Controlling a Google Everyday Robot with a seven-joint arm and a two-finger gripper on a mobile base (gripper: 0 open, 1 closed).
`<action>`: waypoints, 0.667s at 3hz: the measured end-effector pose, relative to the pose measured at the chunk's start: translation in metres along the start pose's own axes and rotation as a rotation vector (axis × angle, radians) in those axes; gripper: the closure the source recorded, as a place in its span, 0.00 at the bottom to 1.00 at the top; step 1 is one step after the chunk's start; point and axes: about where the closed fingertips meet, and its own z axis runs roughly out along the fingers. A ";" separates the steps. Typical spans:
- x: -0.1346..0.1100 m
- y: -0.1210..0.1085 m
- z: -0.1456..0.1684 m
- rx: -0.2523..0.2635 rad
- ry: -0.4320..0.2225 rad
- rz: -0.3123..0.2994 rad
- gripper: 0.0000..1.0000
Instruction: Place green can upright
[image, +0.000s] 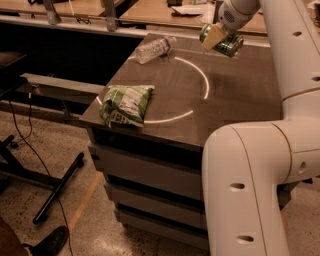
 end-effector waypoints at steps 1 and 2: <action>0.005 -0.002 0.004 -0.016 -0.016 0.015 1.00; 0.024 -0.013 -0.004 -0.036 -0.058 0.064 1.00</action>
Offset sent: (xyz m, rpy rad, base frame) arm -0.0326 -0.0657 -0.0048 0.1909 -0.0141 -0.0532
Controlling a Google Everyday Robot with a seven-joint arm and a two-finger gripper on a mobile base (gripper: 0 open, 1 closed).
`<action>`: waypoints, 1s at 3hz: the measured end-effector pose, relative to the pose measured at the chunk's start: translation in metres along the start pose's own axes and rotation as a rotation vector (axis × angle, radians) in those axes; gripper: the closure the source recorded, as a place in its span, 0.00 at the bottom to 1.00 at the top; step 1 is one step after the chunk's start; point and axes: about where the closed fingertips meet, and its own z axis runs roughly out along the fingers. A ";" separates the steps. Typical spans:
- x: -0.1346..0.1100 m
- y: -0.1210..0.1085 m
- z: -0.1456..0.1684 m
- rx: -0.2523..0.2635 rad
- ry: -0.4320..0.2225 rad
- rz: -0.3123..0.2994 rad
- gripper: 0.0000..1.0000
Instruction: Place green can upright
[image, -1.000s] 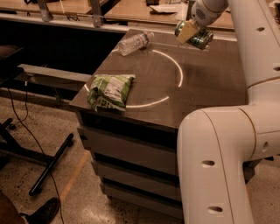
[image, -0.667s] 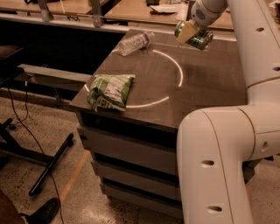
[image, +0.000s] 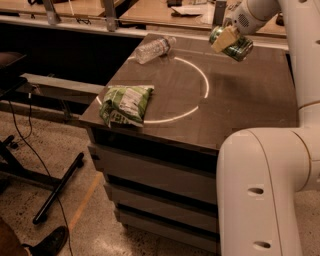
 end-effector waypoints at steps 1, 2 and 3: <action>0.022 -0.013 -0.016 -0.010 -0.029 0.053 1.00; 0.043 -0.027 -0.037 -0.005 -0.060 0.114 1.00; 0.051 -0.041 -0.066 -0.005 -0.155 0.195 1.00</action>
Offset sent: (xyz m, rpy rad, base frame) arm -0.0714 -0.0873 0.0122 0.1603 -0.0257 -0.1379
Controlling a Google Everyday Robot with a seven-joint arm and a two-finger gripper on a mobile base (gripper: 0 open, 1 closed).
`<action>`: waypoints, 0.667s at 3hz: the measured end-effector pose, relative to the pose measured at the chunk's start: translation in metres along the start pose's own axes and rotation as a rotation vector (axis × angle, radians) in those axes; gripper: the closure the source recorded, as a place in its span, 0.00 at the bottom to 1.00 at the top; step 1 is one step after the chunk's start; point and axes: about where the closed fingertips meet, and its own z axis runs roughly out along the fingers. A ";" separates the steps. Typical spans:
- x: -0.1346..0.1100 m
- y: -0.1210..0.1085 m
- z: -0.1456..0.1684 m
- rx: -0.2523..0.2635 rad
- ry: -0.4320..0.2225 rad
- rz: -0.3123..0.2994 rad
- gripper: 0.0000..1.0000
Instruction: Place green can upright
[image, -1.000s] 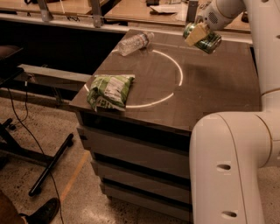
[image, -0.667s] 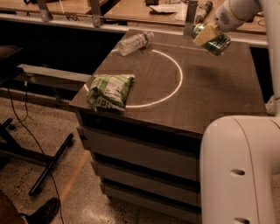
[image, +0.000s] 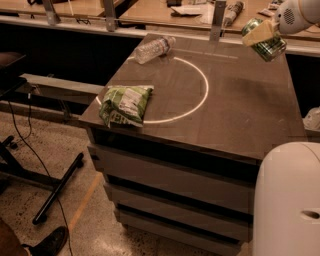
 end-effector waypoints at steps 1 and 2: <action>-0.008 -0.009 -0.015 0.007 -0.077 0.045 1.00; -0.013 -0.018 -0.025 -0.034 -0.206 0.112 1.00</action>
Offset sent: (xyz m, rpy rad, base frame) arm -0.0443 -0.0070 0.0289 0.4681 -0.2596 -0.0362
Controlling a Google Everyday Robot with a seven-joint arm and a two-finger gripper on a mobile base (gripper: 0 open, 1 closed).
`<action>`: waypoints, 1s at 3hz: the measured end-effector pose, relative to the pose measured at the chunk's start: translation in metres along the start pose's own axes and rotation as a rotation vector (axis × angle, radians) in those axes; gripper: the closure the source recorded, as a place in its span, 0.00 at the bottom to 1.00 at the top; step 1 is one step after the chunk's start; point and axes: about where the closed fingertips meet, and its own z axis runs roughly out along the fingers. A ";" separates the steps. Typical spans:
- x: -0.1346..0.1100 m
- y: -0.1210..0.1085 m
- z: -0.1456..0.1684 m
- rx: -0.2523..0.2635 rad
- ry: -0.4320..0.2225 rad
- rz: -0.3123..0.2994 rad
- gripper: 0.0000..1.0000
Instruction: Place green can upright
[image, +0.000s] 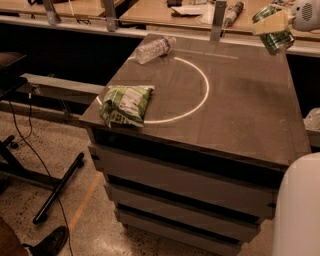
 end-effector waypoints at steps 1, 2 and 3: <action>-0.013 0.001 0.002 -0.087 -0.169 0.054 1.00; -0.022 0.017 0.016 -0.183 -0.304 0.091 1.00; -0.021 0.017 0.016 -0.182 -0.302 0.090 1.00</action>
Offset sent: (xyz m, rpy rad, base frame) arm -0.0220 0.0457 0.0042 0.4264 -0.2858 0.1152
